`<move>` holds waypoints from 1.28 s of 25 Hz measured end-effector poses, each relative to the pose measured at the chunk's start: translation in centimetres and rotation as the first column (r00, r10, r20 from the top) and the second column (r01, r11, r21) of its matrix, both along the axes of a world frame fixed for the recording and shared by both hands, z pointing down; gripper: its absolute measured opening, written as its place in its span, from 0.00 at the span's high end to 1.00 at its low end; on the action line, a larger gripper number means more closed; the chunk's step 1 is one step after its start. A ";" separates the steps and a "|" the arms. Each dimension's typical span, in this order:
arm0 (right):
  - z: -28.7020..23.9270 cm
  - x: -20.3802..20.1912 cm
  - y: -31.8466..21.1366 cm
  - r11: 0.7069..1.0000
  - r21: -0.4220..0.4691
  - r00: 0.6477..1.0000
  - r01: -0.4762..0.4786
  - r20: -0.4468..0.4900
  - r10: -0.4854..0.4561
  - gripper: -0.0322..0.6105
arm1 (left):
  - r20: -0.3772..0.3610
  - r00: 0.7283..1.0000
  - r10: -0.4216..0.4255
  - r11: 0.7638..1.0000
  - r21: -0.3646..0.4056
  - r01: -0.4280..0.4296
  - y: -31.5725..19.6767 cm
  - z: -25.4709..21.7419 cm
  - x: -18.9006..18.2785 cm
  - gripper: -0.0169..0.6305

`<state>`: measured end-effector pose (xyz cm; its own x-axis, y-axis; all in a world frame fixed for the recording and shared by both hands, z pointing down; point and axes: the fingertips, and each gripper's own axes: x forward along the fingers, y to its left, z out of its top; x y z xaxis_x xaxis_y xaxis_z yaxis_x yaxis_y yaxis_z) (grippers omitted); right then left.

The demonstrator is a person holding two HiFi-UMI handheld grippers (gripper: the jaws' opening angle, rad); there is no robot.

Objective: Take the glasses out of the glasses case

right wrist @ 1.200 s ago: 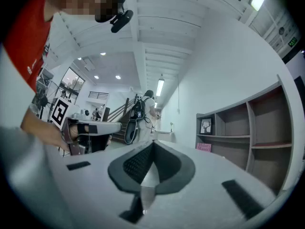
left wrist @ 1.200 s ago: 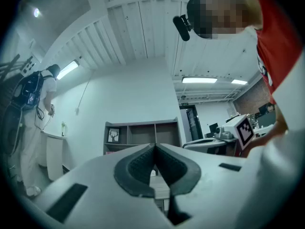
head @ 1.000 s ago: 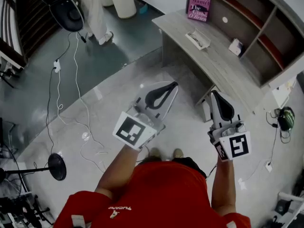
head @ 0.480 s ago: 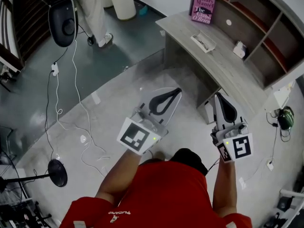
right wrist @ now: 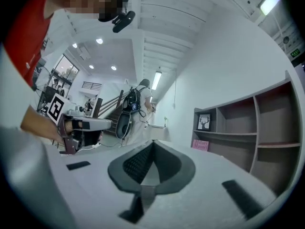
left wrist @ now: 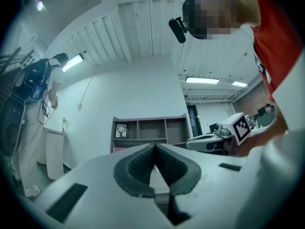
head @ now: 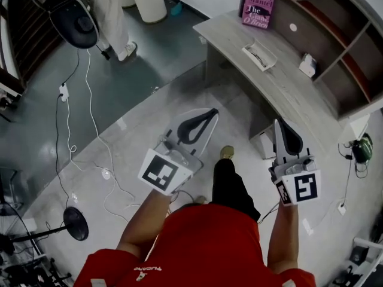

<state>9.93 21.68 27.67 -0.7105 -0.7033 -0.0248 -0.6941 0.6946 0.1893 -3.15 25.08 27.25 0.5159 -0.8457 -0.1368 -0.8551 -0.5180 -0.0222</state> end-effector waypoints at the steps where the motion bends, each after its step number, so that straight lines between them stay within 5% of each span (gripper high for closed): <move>1: 0.1 -0.1 -1.6 1.000 0.005 1.000 -0.002 -0.004 0.002 0.94 | 0.007 1.000 -0.004 1.000 -0.002 0.004 -1.4 0.1 -0.3 0.96; 18: 6.5 -0.7 -30.5 0.992 -0.125 0.990 0.010 -0.139 -0.028 0.94 | 0.065 0.996 -0.055 0.998 -0.033 0.057 -29.0 2.1 -2.1 0.96; 32: 15.9 -2.1 -40.6 0.942 -0.326 0.939 -0.075 -0.340 -0.043 0.94 | 0.048 0.999 0.012 0.999 -0.030 -0.011 -39.3 3.3 -2.5 0.96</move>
